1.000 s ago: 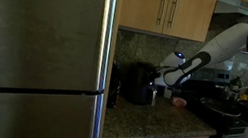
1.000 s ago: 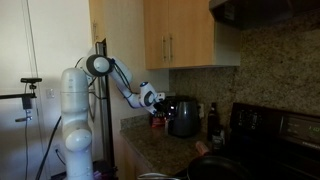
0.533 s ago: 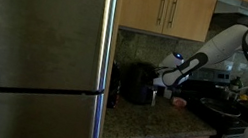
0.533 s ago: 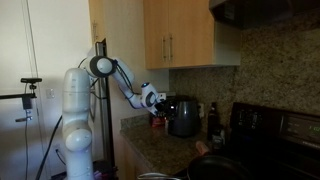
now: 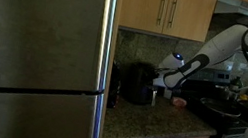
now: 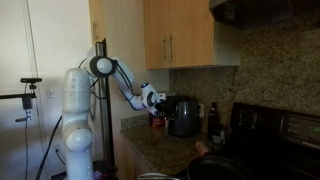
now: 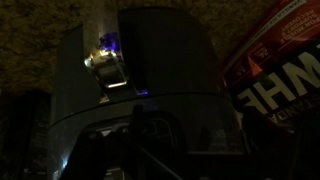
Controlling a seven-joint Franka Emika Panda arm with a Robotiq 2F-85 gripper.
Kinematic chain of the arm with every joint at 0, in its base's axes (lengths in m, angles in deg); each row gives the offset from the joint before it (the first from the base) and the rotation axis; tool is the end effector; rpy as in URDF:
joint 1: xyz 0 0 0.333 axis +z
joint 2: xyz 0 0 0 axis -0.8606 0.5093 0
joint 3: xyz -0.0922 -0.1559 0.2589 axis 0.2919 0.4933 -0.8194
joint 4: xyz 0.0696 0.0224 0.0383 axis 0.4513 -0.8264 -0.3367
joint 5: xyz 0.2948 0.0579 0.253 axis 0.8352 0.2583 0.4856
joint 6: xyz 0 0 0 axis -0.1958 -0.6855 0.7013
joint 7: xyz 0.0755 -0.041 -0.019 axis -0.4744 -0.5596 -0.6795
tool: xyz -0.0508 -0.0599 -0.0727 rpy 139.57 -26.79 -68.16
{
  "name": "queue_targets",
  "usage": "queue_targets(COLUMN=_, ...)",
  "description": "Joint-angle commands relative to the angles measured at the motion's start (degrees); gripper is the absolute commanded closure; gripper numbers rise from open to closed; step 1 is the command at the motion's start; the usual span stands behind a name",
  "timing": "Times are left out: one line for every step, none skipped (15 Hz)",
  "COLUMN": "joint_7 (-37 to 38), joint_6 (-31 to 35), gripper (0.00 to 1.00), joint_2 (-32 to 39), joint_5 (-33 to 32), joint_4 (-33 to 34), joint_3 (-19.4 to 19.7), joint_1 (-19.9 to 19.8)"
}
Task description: Turn off the air fryer
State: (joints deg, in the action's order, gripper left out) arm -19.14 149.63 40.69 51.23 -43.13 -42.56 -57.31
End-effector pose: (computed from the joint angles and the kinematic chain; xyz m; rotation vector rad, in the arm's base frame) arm 0.5539 0.1199 0.3870 -2.8202 0.0703 -1.0629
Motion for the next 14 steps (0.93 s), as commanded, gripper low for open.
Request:
queue_targets(joint_7=5.10, joint_6=2.53, gripper=0.00, joint_2=3.04, joint_5=-7.13, joint_4=4.88, joint_3=4.23, joint_1=1.71)
queue_targets(joint_7=6.87, joint_6=2.19, gripper=0.00, joint_2=3.00, joint_5=-8.87, joint_4=5.16, joint_3=4.85, joint_1=2.14)
queue_targets(joint_7=9.14, joint_6=2.10, gripper=0.00, joint_2=2.74, joint_5=-11.45, joint_4=5.40, joint_3=5.87, joint_1=2.72)
queue_targets(joint_7=10.53, joint_6=1.86, gripper=0.00, joint_2=2.48, joint_5=-13.05, joint_4=5.27, joint_3=6.20, joint_1=3.06)
queue_targets(joint_7=11.19, joint_6=1.91, gripper=0.00, joint_2=2.19, joint_5=-12.69, joint_4=4.43, joint_3=5.59, joint_1=3.04)
queue_targets(joint_7=10.82, joint_6=3.00, gripper=0.00, joint_2=1.89, joint_5=-11.80, joint_4=3.45, joint_3=4.71, joint_1=2.74)
queue_targets(joint_7=10.45, joint_6=3.85, gripper=0.00, joint_2=1.71, joint_5=-10.72, joint_4=2.94, joint_3=4.15, joint_1=2.49)
queue_targets(joint_7=9.05, joint_6=4.53, gripper=0.00, joint_2=1.62, joint_5=-8.30, joint_4=2.03, joint_3=2.90, joint_1=1.96)
queue_targets(joint_7=9.22, joint_6=4.82, gripper=0.00, joint_2=0.62, joint_5=-8.33, joint_4=1.45, joint_3=3.02, joint_1=1.90)
queue_targets(joint_7=8.93, joint_6=5.82, gripper=0.00, joint_2=0.20, joint_5=-7.27, joint_4=0.79, joint_3=2.56, joint_1=1.59)
queue_targets(joint_7=7.66, joint_6=4.79, gripper=0.00, joint_2=-0.74, joint_5=-3.75, joint_4=-0.80, joint_3=0.42, joint_1=0.96)
queue_targets(joint_7=4.20, joint_6=-1.12, gripper=0.00, joint_2=-3.13, joint_5=3.96, joint_4=-3.08, joint_3=0.33, joint_1=4.03)
queue_targets(joint_7=2.01, joint_6=-6.00, gripper=0.00, joint_2=-5.07, joint_5=8.09, joint_4=-3.96, joint_3=-5.91, joint_1=0.12)
queue_targets(joint_7=-1.53, joint_6=-11.64, gripper=0.00, joint_2=-9.31, joint_5=12.89, joint_4=-5.97, joint_3=-5.78, joint_1=1.47)
